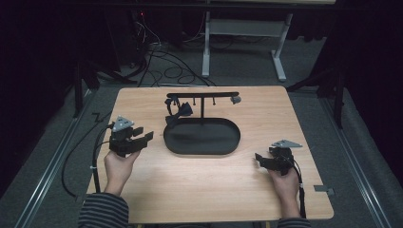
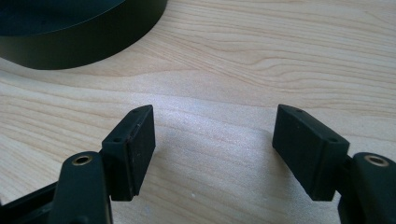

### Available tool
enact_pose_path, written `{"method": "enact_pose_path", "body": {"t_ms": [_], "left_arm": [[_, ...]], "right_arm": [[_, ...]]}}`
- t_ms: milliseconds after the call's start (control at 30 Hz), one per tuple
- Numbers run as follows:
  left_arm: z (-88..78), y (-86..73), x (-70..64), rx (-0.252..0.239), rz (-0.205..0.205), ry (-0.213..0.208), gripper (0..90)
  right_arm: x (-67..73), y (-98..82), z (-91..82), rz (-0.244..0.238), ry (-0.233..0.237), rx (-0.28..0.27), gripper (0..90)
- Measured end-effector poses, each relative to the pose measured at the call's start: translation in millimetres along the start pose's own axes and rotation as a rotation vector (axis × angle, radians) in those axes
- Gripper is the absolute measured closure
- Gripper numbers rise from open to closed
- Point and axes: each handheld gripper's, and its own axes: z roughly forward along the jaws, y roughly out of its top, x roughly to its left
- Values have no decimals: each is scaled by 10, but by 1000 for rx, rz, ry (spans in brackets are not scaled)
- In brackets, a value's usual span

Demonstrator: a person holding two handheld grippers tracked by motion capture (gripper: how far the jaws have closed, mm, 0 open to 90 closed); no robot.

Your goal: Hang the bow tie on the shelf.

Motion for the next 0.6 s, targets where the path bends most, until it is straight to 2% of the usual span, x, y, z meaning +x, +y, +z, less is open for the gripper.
{"method": "enact_pose_path", "body": {"t_ms": [233,600], "left_arm": [[12,-121,39,12,-30,-1,517],[10,-240,69,31,-49,-1,517]], "right_arm": [[1,0,1,0,0,-1,312],[1,0,0,0,-1,0,313]]}}
